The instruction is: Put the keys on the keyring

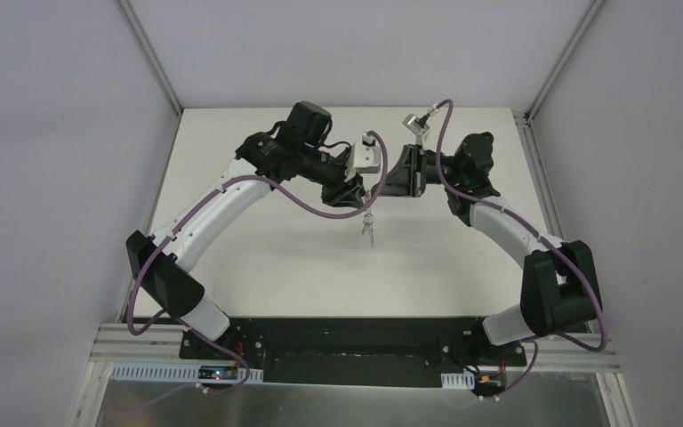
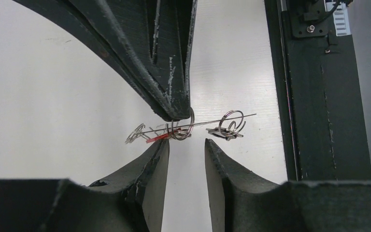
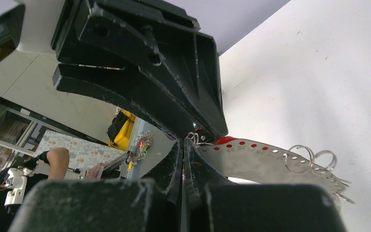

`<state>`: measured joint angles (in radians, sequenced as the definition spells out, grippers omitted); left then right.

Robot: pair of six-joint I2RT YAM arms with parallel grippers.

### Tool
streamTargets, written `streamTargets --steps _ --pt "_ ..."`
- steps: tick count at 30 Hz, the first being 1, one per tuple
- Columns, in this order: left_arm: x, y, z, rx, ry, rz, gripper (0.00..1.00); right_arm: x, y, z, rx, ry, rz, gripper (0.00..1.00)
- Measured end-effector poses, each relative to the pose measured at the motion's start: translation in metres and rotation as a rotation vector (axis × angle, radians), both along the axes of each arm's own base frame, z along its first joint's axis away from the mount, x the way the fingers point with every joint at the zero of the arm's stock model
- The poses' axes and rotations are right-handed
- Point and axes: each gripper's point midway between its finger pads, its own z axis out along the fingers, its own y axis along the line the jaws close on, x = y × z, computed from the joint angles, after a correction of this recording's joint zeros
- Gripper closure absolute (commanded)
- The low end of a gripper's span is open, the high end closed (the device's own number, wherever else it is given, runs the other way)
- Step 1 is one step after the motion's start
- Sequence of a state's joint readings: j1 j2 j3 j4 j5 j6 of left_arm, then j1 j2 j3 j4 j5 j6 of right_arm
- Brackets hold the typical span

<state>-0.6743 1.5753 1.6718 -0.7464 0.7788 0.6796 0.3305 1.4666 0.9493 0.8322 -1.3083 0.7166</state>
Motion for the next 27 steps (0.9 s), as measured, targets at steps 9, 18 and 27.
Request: streamTargets --steps 9,18,27 --pt "0.01 0.0 0.005 -0.076 0.126 0.093 0.62 -0.007 -0.002 -0.005 -0.009 0.003 0.035 1.0" --pt "0.0 -0.007 0.003 -0.132 0.3 0.113 0.64 -0.008 -0.002 -0.005 -0.01 -0.003 0.04 1.0" --pt "-0.005 -0.013 0.008 -0.168 0.382 0.118 0.8 -0.008 -0.002 -0.006 -0.009 -0.009 0.04 1.0"
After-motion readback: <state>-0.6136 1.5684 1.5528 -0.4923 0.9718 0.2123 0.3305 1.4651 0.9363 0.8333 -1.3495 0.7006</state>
